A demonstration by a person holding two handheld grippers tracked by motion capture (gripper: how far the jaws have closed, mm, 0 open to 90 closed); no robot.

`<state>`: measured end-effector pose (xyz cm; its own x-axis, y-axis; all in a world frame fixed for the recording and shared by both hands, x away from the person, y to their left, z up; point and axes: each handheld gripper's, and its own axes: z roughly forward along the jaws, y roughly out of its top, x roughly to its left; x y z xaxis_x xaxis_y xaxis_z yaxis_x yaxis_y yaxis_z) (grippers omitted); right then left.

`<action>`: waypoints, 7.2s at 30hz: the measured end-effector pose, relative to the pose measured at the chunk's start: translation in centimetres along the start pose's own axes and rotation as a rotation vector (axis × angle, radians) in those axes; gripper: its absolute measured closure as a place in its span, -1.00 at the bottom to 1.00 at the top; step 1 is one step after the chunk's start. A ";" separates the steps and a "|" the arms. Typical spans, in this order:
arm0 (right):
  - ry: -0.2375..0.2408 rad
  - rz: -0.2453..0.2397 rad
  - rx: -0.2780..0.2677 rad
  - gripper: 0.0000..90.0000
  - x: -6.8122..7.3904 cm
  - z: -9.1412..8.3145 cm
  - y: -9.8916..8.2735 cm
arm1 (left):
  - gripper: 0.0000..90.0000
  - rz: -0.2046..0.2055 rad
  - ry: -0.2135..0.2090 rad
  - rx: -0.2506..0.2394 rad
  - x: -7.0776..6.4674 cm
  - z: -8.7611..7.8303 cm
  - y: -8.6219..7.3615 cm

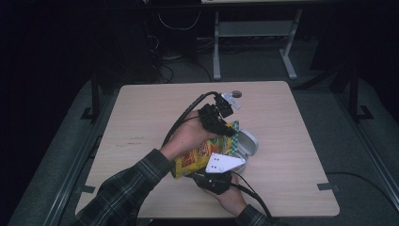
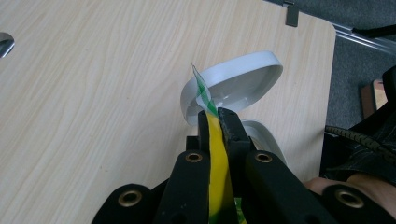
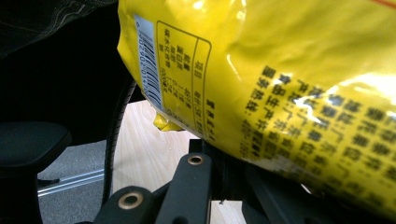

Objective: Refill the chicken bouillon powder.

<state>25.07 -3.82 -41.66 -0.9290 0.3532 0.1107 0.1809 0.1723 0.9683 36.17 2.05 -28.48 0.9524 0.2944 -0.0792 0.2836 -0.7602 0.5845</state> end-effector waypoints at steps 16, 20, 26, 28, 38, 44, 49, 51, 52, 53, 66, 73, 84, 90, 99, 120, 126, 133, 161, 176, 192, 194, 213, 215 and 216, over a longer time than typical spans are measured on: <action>0.001 0.002 0.000 1.00 0.0 0.0 0.0 | 0.99 -0.006 0.000 -0.003 0.0 0.1 0.0; 0.002 0.002 -0.001 1.00 0.0 0.0 0.0 | 0.99 -0.007 0.000 -0.003 0.0 0.1 0.0; 0.002 0.005 -0.001 1.00 0.0 0.0 0.0 | 0.99 -0.003 0.001 0.001 0.0 0.1 0.0; 0.002 0.004 -0.001 1.00 0.0 0.0 0.0 | 0.99 -0.003 0.002 0.000 0.0 0.1 0.0; 0.001 0.004 -0.001 1.00 0.0 0.0 0.0 | 0.99 -0.007 0.000 -0.002 0.0 0.1 0.1; 0.002 0.005 -0.001 1.00 0.0 0.0 0.0 | 0.99 -0.005 0.000 0.002 0.0 0.1 0.1; 0.002 0.005 -0.002 1.00 0.0 0.0 0.0 | 0.99 -0.006 0.001 0.003 0.0 0.2 0.1; 0.002 0.005 -0.002 1.00 0.0 0.0 0.0 | 0.99 -0.006 0.001 0.003 0.0 0.2 0.1; 0.002 0.005 -0.002 1.00 0.0 0.0 0.0 | 0.99 -0.006 0.001 0.004 0.0 0.2 0.1; 0.002 0.005 -0.002 1.00 0.0 0.0 0.0 | 0.99 -0.006 0.002 0.004 0.0 0.2 0.1; 0.004 0.008 -0.006 1.00 0.0 0.0 0.0 | 0.99 -0.004 0.003 0.008 0.0 0.3 0.2; 0.005 0.009 -0.007 1.00 0.0 0.0 0.0 | 0.99 -0.014 0.000 0.008 0.0 0.3 0.3; 0.007 0.010 -0.010 1.00 0.0 0.0 0.0 | 0.99 -0.019 0.000 0.010 0.0 0.4 0.3; 0.007 0.010 -0.010 1.00 0.0 0.0 0.0 | 0.99 -0.017 -0.001 0.012 0.0 0.5 0.3; 0.009 0.013 -0.012 1.00 -0.1 0.0 0.0 | 0.99 -0.019 0.001 0.016 0.0 0.6 0.4; 0.013 0.021 -0.020 1.00 -0.1 0.0 0.1 | 0.99 -0.019 -0.003 0.037 0.1 0.8 0.6; 0.014 0.021 -0.021 1.00 -0.1 0.0 0.1 | 0.99 -0.020 -0.003 0.039 0.1 0.8 0.7; 0.014 0.018 -0.023 1.00 -0.1 0.0 0.1 | 0.99 -0.020 -0.006 0.047 0.2 0.8 0.8; 0.013 0.017 -0.023 1.00 -0.1 0.0 0.1 | 0.99 -0.023 -0.001 0.047 0.1 0.9 0.8; 0.013 0.015 -0.022 1.00 -0.1 0.0 0.1 | 0.99 -0.023 0.000 0.047 0.1 0.9 0.9; 0.013 0.017 -0.022 1.00 -0.1 0.0 0.1 | 0.99 -0.025 0.002 0.049 0.2 1.0 0.9; 0.014 0.017 -0.023 1.00 -0.1 0.0 0.1 | 0.99 -0.024 0.002 0.050 0.2 0.9 0.9; 0.017 0.024 -0.025 1.00 -0.1 0.0 0.2 | 0.99 -0.024 0.005 0.056 0.1 1.0 1.0; 0.017 0.025 -0.025 1.00 -0.1 0.0 0.2 | 0.99 -0.023 0.005 0.056 0.1 1.0 1.0; 0.017 0.024 -0.025 1.00 -0.2 0.0 0.2 | 0.99 -0.023 0.005 0.056 0.1 1.0 1.0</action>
<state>25.23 -3.89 -41.51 -0.9297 0.3416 0.1377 0.1954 0.1405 0.9706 36.70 0.70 -28.70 0.9450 0.3152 -0.0878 0.3114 -0.7843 0.5365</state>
